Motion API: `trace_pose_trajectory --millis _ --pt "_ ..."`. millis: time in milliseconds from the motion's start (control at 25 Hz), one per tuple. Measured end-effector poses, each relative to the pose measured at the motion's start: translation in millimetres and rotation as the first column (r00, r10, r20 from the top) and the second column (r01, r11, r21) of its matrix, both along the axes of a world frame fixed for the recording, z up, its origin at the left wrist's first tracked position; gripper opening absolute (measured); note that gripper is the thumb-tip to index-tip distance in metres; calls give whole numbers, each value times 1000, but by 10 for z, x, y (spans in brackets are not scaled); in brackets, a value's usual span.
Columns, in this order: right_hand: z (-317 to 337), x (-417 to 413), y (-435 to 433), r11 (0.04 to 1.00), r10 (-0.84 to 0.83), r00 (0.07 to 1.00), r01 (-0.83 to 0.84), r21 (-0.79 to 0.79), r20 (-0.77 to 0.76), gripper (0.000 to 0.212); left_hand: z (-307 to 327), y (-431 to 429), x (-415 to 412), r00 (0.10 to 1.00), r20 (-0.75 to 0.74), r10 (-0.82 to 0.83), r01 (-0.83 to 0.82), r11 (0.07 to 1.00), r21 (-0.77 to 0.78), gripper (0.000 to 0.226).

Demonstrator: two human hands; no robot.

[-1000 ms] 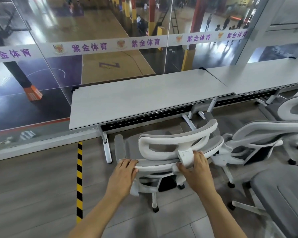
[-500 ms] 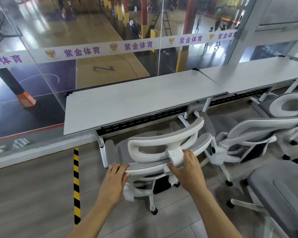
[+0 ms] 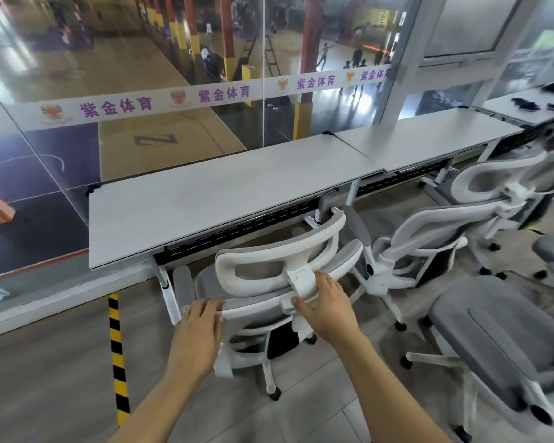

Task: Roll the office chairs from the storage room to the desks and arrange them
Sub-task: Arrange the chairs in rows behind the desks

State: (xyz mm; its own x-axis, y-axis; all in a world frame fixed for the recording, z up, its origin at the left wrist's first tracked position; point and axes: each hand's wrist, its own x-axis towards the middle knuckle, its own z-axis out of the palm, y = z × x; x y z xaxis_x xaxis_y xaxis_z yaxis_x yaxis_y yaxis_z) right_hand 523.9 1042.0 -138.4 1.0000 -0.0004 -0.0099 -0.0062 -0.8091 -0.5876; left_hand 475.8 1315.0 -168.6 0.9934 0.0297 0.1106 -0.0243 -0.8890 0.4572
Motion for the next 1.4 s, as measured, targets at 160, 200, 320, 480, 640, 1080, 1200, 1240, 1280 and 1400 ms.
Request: trace_pose_trajectory --millis 160,200,320,480,640,1080,1200,1240,1280,1400 --pt "164 -252 64 994 -108 988 107 22 109 54 389 -165 -98 965 98 -242 243 970 4 26" --pt "198 -315 91 990 -140 981 136 36 135 51 491 -193 -110 957 96 -272 274 962 -7 28" --pt "258 -530 126 974 -223 960 215 66 168 44 703 -269 -131 926 122 -357 360 933 1 30" --pt "323 -830 -94 944 -330 927 323 68 176 43 903 -580 -126 874 120 -471 476 879 -11 31" --pt "349 -905 -488 913 -408 892 402 69 197 43 1007 -1068 11 825 127 -551 556 831 -4 32" --pt "432 2 -1138 894 -447 869 427 137 212 39 1063 -1906 789 781 148 -607 614 790 2 29" --pt "492 313 -1293 889 -459 863 445 113 211 40 1080 -2144 1084 773 156 -615 620 785 20 30" --pt "517 397 -1350 889 -457 863 447 98 215 40 1088 -2218 1161 768 158 -620 624 781 31 31" --pt "539 466 -1406 890 -456 863 448 88 216 40 1086 -2285 1222 765 158 -624 627 778 35 32" --pt "618 652 -1560 881 -471 854 466 80 219 38 1100 -2440 1405 763 157 -626 632 775 20 34"
